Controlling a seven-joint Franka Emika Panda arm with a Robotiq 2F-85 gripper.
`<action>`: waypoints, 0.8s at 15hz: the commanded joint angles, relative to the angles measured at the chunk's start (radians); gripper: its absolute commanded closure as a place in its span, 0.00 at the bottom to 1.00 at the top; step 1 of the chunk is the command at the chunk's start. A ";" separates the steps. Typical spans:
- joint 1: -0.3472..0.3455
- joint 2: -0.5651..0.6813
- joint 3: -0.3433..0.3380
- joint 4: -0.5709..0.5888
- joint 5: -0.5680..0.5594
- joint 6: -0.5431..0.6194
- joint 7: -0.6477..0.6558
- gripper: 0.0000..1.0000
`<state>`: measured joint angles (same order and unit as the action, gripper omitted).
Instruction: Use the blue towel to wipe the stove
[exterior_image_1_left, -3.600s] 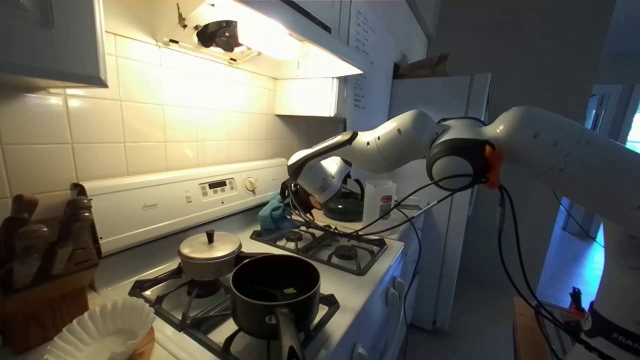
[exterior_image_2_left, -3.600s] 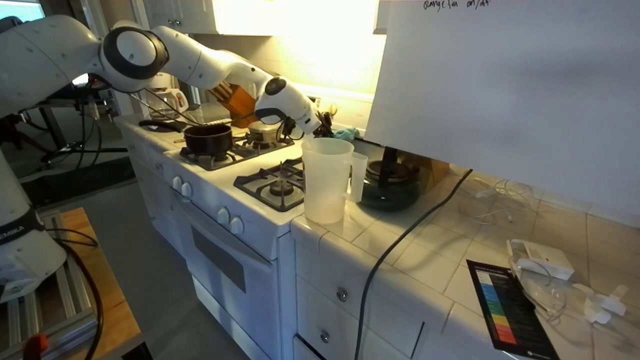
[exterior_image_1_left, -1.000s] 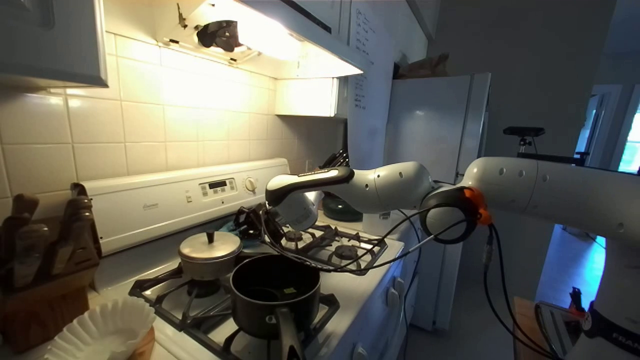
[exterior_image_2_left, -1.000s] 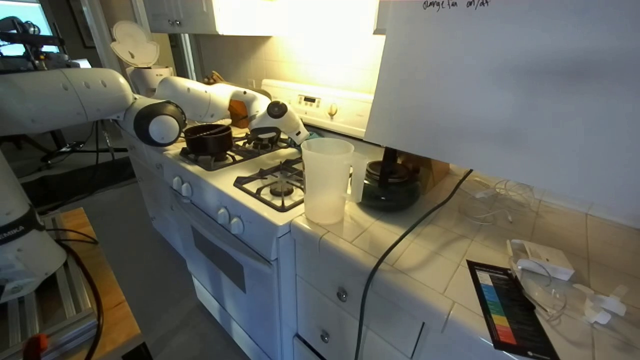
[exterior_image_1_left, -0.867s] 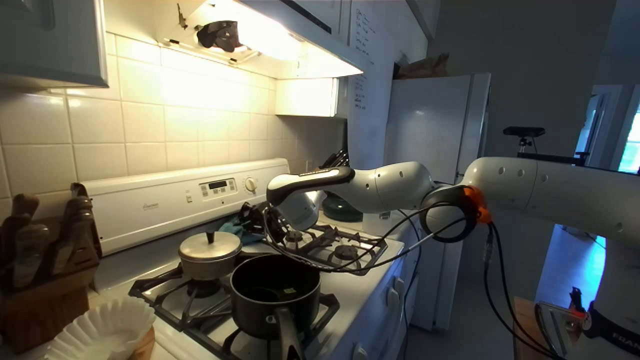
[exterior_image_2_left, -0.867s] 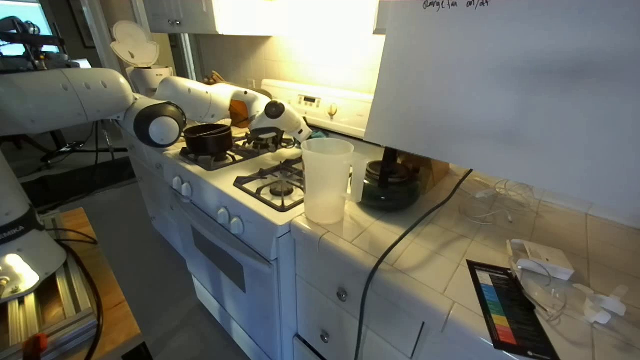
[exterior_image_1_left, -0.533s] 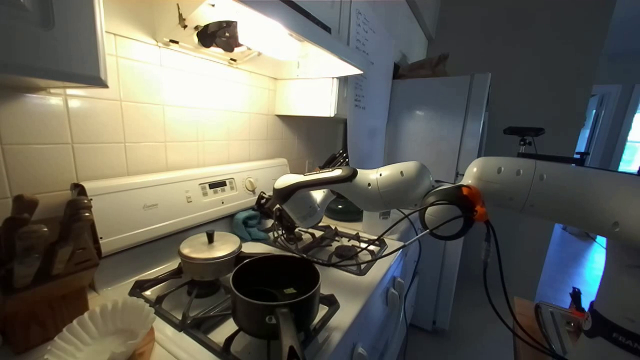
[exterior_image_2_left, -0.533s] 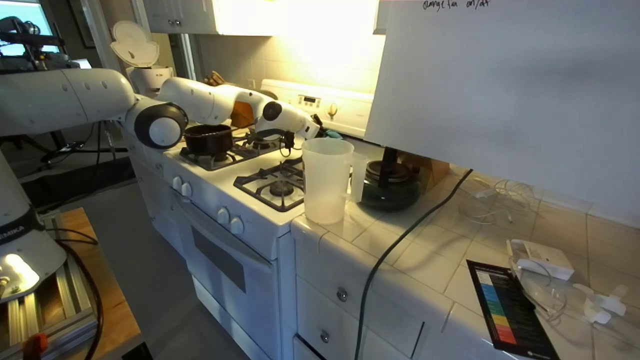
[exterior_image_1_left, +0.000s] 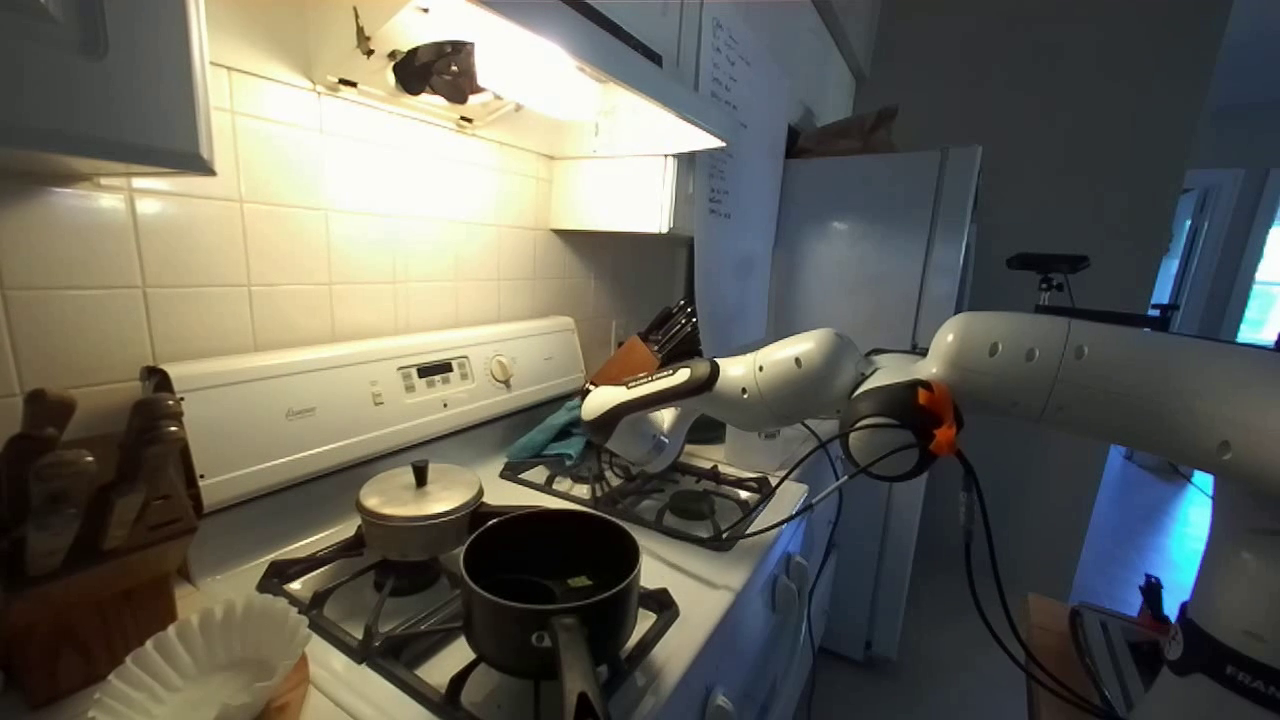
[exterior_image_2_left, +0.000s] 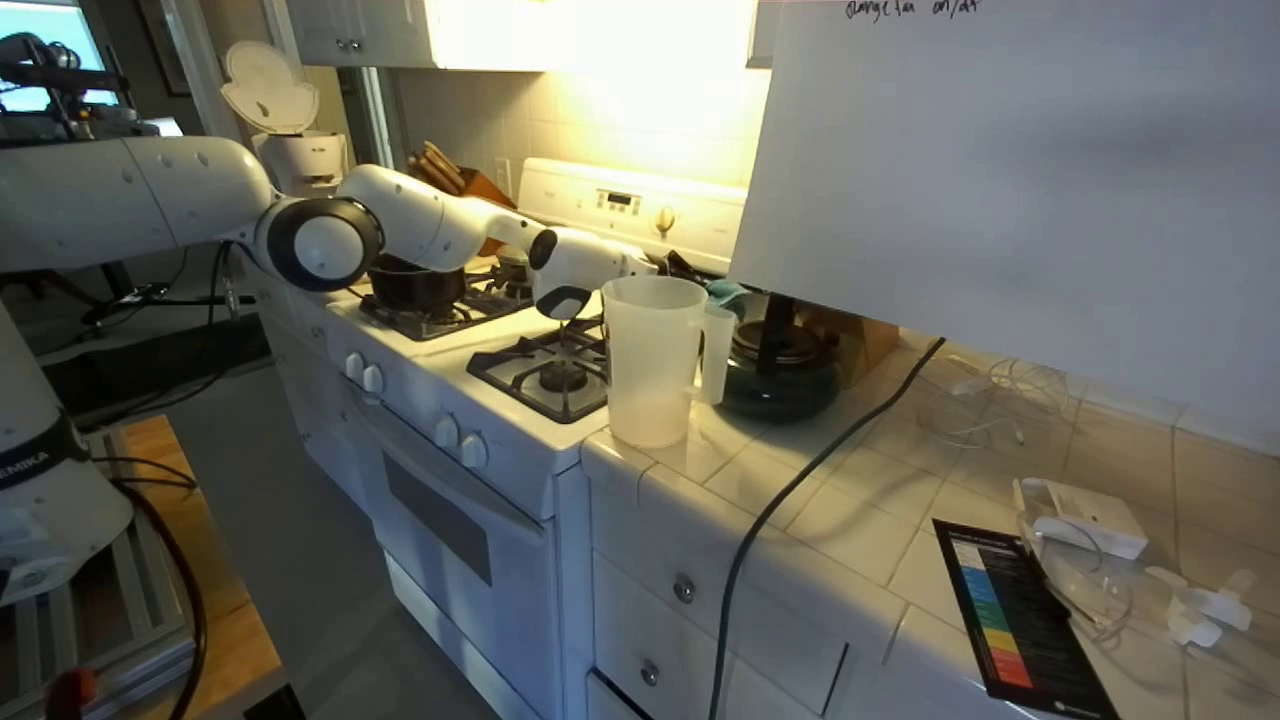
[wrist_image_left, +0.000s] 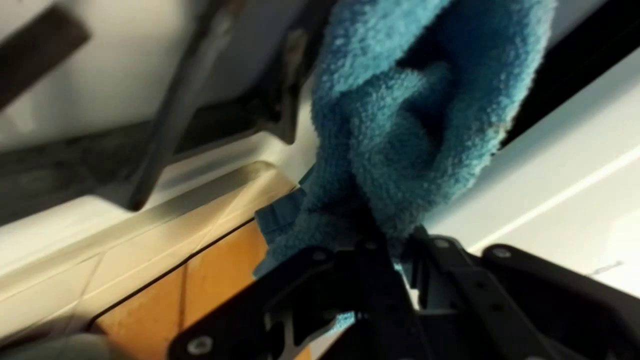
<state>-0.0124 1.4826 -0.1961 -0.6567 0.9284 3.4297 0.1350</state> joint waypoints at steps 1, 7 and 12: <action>0.043 -0.062 -0.085 -0.118 0.096 -0.014 0.052 0.97; 0.109 -0.123 -0.120 -0.131 0.152 -0.209 0.187 0.97; 0.149 -0.164 -0.133 -0.098 0.126 -0.441 0.395 0.97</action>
<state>0.1107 1.3759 -0.3143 -0.7174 1.0526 3.1097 0.4238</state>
